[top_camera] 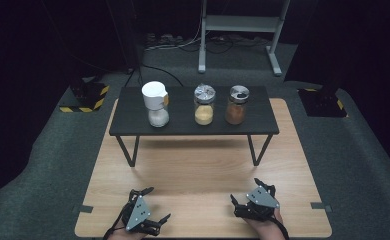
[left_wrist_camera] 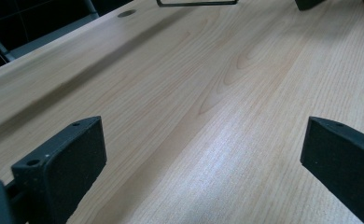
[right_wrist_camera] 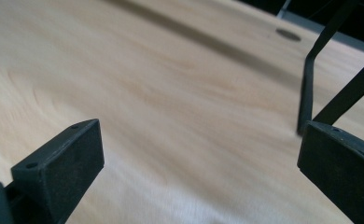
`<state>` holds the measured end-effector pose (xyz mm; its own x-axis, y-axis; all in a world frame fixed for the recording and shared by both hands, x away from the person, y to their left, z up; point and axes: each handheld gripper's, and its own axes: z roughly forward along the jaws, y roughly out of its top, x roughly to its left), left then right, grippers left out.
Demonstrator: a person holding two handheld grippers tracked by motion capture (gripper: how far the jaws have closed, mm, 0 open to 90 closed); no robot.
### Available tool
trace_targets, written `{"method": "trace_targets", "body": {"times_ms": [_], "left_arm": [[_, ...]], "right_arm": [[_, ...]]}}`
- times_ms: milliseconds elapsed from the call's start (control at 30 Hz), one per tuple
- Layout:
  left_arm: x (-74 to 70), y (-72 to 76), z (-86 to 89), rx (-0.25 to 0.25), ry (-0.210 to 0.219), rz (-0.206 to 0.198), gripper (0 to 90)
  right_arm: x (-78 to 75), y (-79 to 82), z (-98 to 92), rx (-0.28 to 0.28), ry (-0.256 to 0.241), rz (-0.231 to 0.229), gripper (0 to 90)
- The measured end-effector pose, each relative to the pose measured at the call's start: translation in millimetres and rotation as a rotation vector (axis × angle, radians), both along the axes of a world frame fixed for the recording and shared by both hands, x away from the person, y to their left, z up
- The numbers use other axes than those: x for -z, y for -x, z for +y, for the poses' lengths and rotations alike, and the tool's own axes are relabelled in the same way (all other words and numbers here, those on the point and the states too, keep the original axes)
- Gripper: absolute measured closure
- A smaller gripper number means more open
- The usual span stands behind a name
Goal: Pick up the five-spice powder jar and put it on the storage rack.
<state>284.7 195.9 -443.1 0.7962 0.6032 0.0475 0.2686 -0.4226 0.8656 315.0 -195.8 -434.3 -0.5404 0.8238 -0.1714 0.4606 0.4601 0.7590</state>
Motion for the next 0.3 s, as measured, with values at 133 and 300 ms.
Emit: {"method": "trace_targets", "body": {"times_ms": [133, 300], "left_arm": [[0.1, 0.3, -0.5, -0.002, -0.002, 0.002, 0.5], [0.0, 0.1, -0.2, -0.002, -0.003, -0.001, 0.5]], "right_arm": [[0.4, 3.6, 2.7, -0.014, 0.040, -0.010, 0.0], [0.6, 5.4, 4.3, -0.031, 0.056, -0.017, 0.1]]}}
